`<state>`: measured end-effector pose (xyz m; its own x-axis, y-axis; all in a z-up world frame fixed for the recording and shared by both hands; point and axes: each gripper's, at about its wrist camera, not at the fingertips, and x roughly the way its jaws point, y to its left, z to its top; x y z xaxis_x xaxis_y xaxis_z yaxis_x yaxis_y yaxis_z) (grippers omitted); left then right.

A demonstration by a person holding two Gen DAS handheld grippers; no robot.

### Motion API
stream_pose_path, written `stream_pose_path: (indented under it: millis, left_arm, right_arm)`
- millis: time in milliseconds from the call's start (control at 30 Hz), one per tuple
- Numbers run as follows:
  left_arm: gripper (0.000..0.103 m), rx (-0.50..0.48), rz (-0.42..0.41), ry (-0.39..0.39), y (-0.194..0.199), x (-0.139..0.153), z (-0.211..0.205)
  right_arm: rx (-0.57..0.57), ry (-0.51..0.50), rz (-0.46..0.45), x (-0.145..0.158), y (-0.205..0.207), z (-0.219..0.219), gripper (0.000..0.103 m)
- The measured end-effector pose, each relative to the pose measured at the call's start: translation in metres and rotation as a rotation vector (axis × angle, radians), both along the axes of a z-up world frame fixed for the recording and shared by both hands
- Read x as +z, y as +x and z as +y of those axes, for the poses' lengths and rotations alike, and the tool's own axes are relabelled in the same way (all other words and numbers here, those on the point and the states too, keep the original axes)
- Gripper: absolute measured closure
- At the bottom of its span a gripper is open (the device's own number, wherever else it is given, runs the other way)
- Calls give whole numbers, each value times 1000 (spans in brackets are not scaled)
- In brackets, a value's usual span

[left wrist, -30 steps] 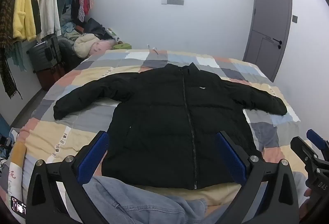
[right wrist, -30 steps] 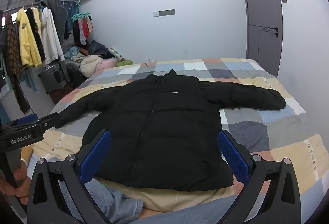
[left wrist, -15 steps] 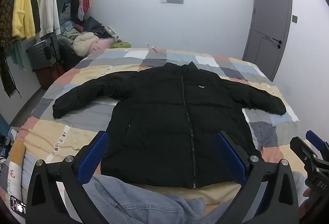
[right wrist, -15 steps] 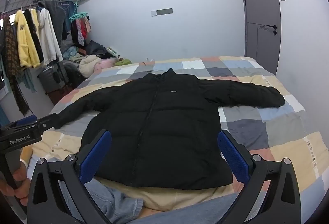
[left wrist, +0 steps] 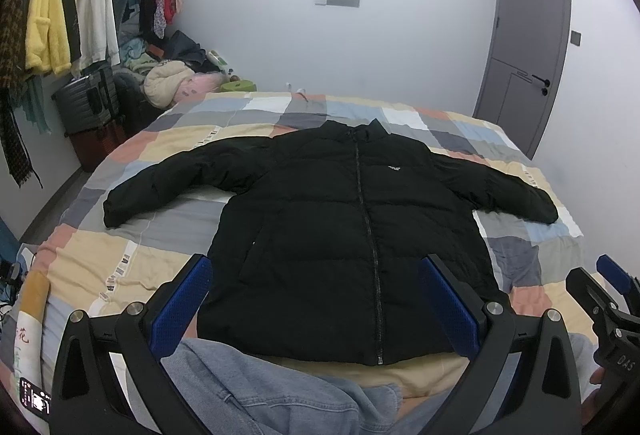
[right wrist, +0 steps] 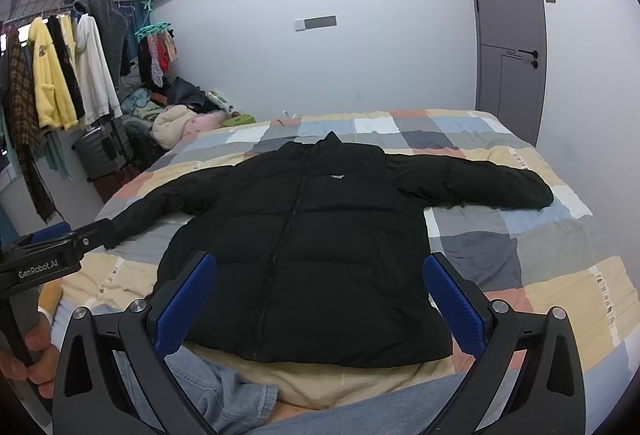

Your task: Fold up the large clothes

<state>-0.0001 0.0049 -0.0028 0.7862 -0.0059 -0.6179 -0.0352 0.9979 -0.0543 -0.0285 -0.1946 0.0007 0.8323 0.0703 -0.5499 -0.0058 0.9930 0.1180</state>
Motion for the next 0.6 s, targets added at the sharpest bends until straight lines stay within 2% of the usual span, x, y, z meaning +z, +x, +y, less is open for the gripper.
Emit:
stream_pose_path:
  millis: [600]
  left_arm:
    - [0, 6, 7, 3, 0, -2, -1]
  right_arm:
    - [-19, 8, -8, 2, -2, -6, 0]
